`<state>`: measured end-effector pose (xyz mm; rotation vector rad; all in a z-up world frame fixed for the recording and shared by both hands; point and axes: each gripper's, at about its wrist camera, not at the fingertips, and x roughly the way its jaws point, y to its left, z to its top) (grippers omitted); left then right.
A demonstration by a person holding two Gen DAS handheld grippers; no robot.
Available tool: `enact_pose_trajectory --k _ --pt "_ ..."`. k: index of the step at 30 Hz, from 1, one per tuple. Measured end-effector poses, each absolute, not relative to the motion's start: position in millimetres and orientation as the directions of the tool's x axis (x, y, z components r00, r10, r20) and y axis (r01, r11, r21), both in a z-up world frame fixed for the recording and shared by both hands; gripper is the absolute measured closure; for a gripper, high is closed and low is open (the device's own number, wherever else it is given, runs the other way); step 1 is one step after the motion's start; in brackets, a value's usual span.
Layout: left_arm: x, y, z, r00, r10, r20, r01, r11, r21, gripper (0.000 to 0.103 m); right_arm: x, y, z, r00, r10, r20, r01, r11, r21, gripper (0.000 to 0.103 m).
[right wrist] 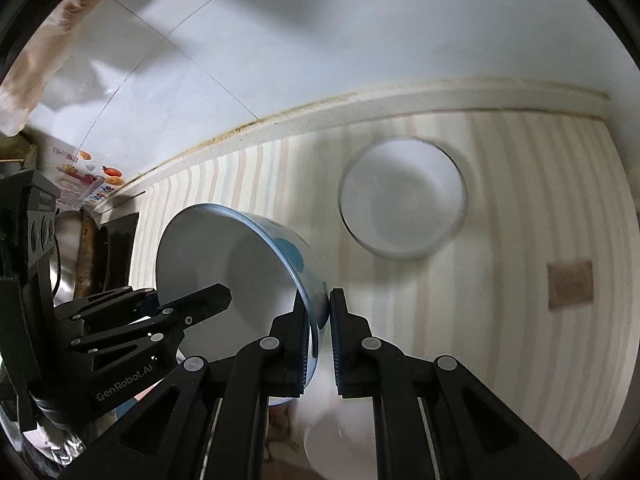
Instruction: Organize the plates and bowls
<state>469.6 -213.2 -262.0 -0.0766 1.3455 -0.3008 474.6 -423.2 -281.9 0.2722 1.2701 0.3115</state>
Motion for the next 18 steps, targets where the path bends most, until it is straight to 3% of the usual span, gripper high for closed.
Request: enact_pose_trajectory --k 8,18 --pt "425 -251 -288 0.101 -0.266 -0.959 0.231 0.943 -0.237 0.084 398 -468 -306 0.231 0.370 -0.900 0.003 0.924 0.381 0.092" --pt "399 -283 -318 0.033 -0.201 -0.979 0.313 0.933 -0.180 0.084 360 -487 -343 0.172 0.358 -0.918 0.070 0.925 0.374 0.092"
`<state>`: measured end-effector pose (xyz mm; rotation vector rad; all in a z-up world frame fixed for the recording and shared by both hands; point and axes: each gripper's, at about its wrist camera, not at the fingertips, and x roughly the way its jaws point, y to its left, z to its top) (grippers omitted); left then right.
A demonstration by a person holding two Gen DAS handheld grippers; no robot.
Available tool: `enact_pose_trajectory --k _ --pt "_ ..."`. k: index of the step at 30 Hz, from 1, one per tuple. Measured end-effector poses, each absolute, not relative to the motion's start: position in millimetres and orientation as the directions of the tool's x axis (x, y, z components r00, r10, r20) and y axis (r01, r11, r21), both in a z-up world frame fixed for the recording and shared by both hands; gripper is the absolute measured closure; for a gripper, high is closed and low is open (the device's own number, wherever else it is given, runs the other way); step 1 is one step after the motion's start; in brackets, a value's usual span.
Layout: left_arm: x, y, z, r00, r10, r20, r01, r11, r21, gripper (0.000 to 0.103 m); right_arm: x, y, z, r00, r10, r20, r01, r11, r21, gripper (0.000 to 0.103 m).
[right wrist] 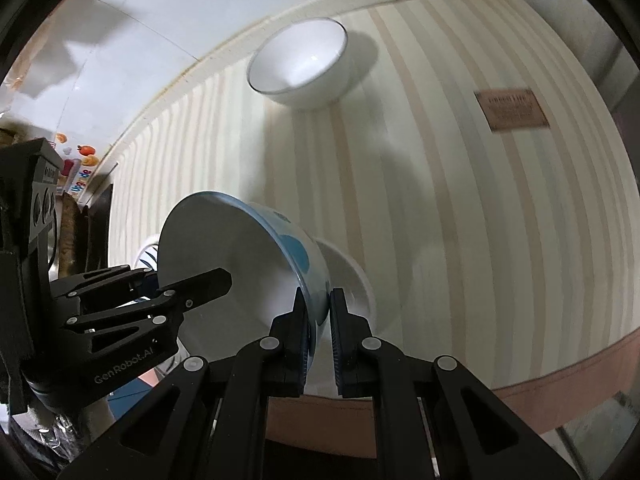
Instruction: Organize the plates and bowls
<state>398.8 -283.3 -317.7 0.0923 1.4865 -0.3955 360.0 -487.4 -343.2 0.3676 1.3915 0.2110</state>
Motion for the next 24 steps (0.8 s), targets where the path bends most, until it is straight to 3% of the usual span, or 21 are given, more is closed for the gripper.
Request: enact_pose_trajectory --k 24 --pt "384 -309 -340 0.031 -0.086 -0.996 0.358 0.931 -0.069 0.083 361 -484 -363 0.097 0.315 -0.944 0.087 0.942 0.323 0.091"
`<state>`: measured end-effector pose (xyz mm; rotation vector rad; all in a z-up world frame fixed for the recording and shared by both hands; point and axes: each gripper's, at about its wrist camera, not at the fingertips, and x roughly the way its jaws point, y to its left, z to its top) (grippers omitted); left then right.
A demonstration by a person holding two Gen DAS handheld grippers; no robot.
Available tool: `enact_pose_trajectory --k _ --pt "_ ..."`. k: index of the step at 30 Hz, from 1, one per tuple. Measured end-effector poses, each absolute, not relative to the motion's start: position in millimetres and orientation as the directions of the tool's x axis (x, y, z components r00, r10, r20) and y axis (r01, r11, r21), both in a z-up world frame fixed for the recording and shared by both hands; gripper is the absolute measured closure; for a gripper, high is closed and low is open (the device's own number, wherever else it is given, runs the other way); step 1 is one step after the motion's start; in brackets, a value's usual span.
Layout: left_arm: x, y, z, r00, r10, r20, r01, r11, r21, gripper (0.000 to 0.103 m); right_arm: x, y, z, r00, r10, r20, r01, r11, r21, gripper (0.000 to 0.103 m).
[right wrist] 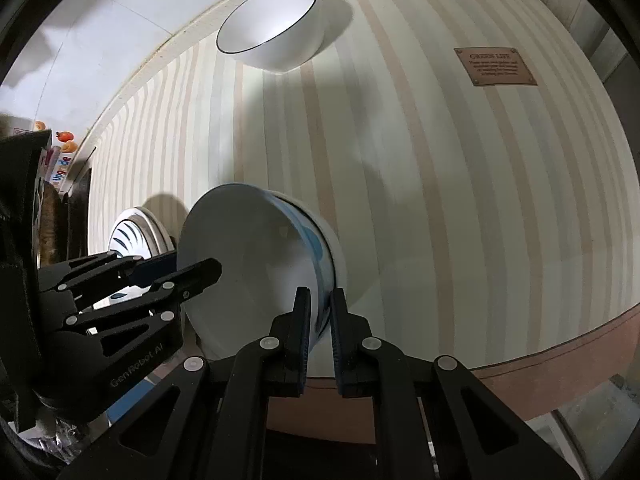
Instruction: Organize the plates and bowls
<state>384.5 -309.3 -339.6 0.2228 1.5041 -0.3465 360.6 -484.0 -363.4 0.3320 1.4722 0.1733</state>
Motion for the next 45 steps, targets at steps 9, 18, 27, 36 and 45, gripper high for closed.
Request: enact_pose_trajectory --k 9,18,27,36,45 --pt "383 -306 -336 0.020 -0.099 -0.995 0.353 0.932 -0.085 0.083 365 -485 -360 0.080 0.312 -0.947 0.076 0.945 0.318 0.090" --pt "406 -272 -279 0.098 -0.197 -0.975 0.264 0.950 -0.166 0.076 382 -505 -323 0.141 0.378 -0.915 0.091 0.915 0.392 0.090" --pt "523 -253 -283 0.160 -0.206 -0.965 0.119 0.975 -0.188 0.072 478 -529 -300 0.251 0.385 -0.888 0.107 0.901 0.421 0.057" --pt "588 -264 -319 0.110 -0.185 -0.977 0.088 0.980 -0.176 0.072 571 -526 -338 0.224 0.369 -0.902 0.129 0.906 0.403 0.057" --pt "603 -281 -344 0.060 -0.169 -0.984 0.115 0.980 -0.162 0.072 600 -520 -381 0.151 0.367 -0.918 0.137 0.912 0.387 0.057"
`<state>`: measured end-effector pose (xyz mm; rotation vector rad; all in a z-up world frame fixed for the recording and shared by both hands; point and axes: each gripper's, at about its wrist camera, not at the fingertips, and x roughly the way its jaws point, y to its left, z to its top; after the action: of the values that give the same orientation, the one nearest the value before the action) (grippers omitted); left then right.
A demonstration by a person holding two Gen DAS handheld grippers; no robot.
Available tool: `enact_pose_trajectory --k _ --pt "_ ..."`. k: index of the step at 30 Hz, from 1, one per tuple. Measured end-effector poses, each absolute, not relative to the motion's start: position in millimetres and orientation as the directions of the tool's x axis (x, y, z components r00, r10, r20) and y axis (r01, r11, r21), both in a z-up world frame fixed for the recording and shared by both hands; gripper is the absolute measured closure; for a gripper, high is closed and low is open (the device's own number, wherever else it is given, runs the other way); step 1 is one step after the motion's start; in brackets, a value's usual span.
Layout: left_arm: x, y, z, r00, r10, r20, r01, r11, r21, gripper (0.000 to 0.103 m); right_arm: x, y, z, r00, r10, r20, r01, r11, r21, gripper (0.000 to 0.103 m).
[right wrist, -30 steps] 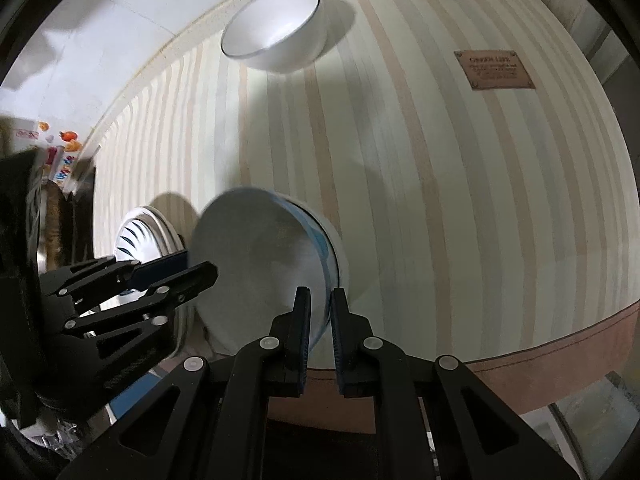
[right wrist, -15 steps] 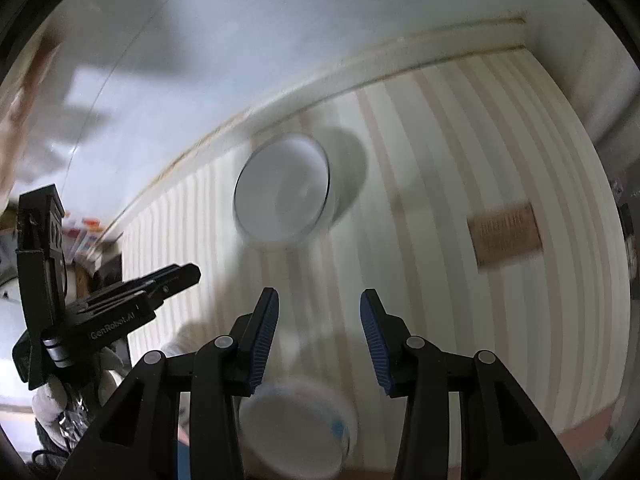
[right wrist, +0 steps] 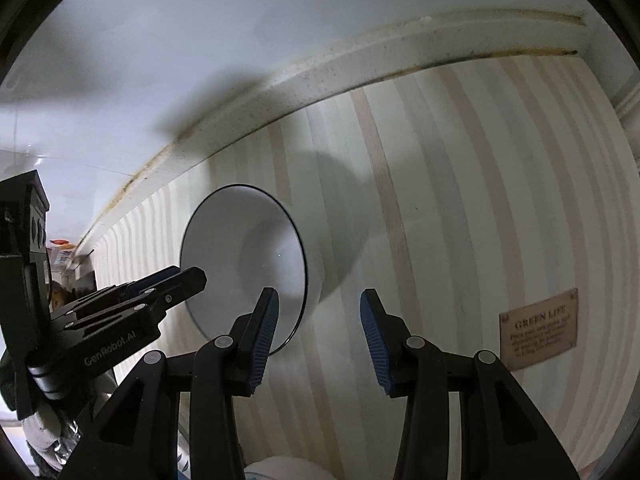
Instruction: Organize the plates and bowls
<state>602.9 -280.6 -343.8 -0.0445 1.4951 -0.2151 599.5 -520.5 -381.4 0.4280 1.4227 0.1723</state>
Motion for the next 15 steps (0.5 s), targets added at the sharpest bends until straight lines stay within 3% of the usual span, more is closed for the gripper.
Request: enact_pose_trajectory --k 5,8,10,15 --pt "607 -287 -360 0.026 -0.167 -0.986 0.129 0.978 -0.163 0.073 606 -517 -397 0.131 0.386 -0.913 0.153 0.902 0.404 0.057" --pt "606 -289 -367 0.007 -0.206 -0.978 0.128 0.971 -0.204 0.086 610 -512 -407 0.119 0.411 -0.904 0.158 0.891 0.426 0.060" --pt "607 -293 -369 0.011 -0.202 -0.979 0.128 0.972 -0.199 0.087 612 -510 -409 0.124 0.419 -0.899 0.149 0.888 0.434 0.086" --pt "601 -292 -368 0.015 -0.202 -0.979 0.125 0.972 -0.199 0.087 612 -503 -407 0.143 0.413 -0.899 0.136 0.892 0.432 0.088"
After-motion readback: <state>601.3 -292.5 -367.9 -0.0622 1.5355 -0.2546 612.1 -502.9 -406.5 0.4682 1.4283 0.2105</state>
